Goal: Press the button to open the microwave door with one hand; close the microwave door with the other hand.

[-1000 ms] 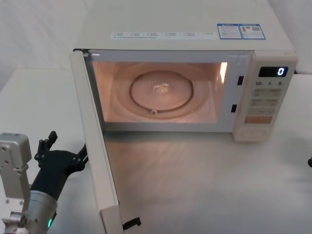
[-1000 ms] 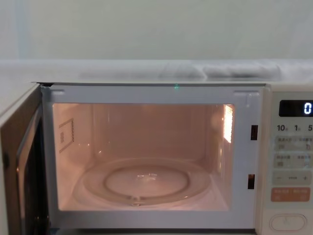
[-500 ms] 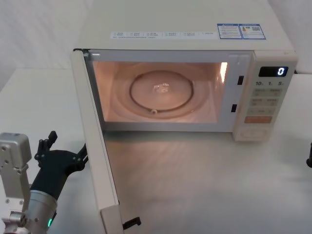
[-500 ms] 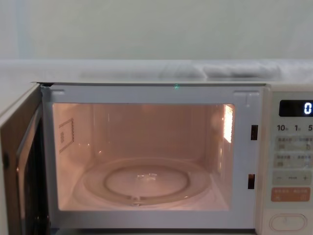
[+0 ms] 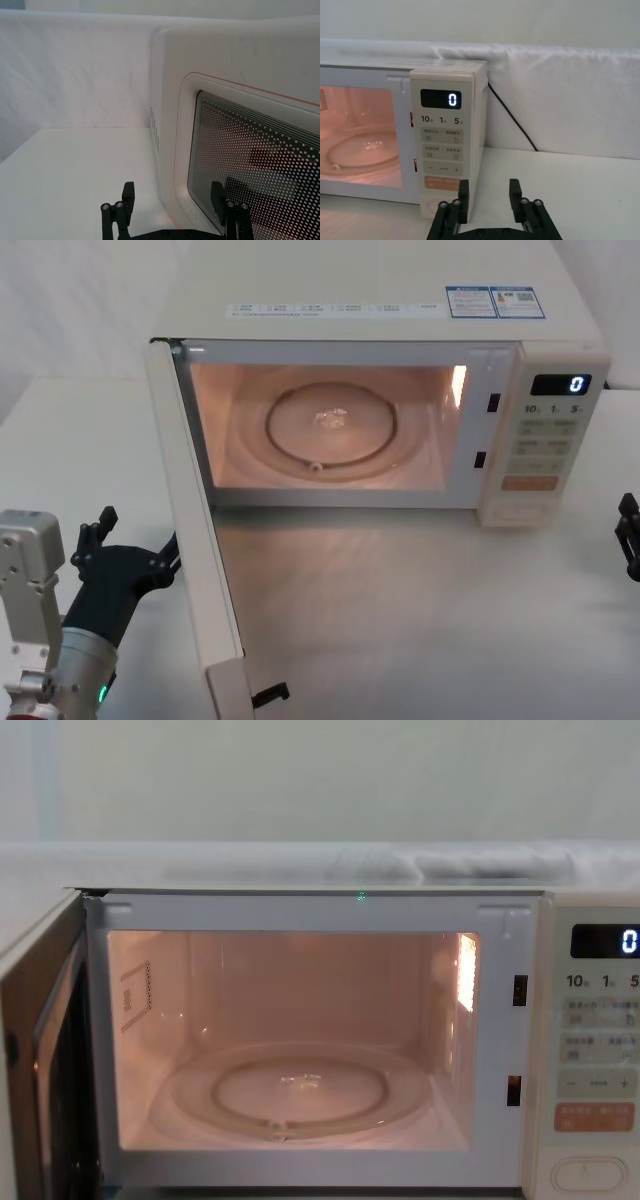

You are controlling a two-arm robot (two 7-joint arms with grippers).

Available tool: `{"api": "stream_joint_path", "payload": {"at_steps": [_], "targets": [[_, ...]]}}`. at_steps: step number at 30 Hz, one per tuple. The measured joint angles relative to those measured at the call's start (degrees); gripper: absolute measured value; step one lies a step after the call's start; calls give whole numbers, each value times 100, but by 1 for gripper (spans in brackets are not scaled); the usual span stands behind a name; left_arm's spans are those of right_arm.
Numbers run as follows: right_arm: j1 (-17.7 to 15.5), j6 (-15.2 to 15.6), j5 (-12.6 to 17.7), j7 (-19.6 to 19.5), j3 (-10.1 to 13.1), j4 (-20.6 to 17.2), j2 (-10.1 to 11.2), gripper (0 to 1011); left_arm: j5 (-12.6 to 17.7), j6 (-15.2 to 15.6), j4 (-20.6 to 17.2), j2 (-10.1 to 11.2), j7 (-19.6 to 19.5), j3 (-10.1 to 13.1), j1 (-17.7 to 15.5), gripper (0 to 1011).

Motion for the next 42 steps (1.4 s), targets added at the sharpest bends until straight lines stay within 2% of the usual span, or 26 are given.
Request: {"api": "stream_joint_path", "payload": {"at_steps": [4, 6, 10, 11, 17, 42], "targets": [[2, 0, 0, 0, -1, 3, 0, 600, 0, 0, 0, 0, 0, 0, 0, 1001], [2, 0, 0, 0, -1, 4, 0, 706, 0, 0, 0, 0, 0, 0, 0, 1001], [2, 0, 0, 0, -2, 4, 0, 783, 0, 0, 0, 0, 0, 0, 0, 1001], [3, 0, 0, 0, -1, 4, 0, 840, 0, 0, 0, 0, 0, 0, 0, 1001], [2, 0, 0, 0, -2, 4, 0, 1000, 0, 0, 0, 0, 0, 0, 0, 1001], [2, 0, 0, 0, -1, 4, 0, 1002, 0, 0, 0, 0, 0, 0, 0, 1001]]}}
